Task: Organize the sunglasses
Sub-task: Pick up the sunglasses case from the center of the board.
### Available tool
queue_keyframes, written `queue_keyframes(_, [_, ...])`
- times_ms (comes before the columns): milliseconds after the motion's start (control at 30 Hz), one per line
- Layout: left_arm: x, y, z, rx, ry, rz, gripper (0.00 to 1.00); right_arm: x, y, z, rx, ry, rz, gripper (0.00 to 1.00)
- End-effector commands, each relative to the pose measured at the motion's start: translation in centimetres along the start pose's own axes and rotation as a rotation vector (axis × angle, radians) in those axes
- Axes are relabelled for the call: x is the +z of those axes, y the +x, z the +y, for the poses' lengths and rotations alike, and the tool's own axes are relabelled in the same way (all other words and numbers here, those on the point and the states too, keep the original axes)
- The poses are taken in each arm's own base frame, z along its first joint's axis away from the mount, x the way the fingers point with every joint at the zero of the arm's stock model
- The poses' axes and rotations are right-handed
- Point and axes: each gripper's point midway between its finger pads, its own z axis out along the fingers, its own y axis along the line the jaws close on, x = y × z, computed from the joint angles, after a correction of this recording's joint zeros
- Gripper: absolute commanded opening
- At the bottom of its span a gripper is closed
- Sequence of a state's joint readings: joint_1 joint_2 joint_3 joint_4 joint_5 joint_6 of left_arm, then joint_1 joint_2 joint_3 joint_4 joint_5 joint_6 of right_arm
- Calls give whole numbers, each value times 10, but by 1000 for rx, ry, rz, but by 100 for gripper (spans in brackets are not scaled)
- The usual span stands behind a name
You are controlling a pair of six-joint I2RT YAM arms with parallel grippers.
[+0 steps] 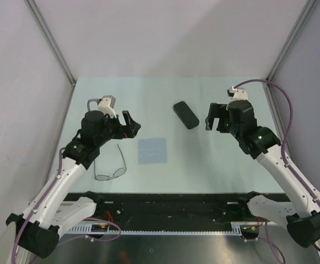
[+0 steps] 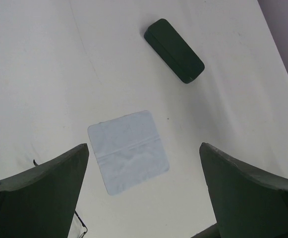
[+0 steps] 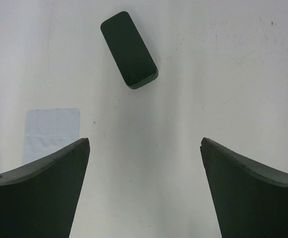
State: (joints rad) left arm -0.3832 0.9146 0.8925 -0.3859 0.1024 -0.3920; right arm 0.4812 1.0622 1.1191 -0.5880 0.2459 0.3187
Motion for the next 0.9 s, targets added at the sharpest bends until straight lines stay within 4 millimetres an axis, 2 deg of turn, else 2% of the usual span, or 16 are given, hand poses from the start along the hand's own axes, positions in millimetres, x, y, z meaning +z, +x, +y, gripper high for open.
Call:
queue_keyframes(0, [-9, -21, 5, 5, -44, -75, 100, -11, -1, -3, 18, -4, 1, 100])
queue_keyframes(133, [-6, -17, 16, 53, -80, -67, 100, -10, 1, -3, 16, -20, 2, 100])
queue_keyframes(333, [-3, -12, 24, 58, -104, -56, 100, 2, -6, 12, 3, -100, -13, 99])
queue_keyframes(433, [-9, -17, 31, 69, -140, -91, 100, 14, -3, 18, -14, -115, 4, 99])
queue_keyframes(567, [-13, -18, 38, 91, -168, -120, 100, 28, 8, 17, -120, -111, 44, 99])
queue_keyframes(700, [-15, -15, 45, 100, -196, -129, 100, 38, -3, 18, -160, -94, -5, 100])
queue_keyframes(800, [-16, -16, 43, 100, -185, -138, 100, 54, -3, 25, -220, -108, 5, 100])
queue_keyframes(867, [-16, -18, 43, 98, -185, -145, 100, 76, 8, 29, -258, -108, 48, 100])
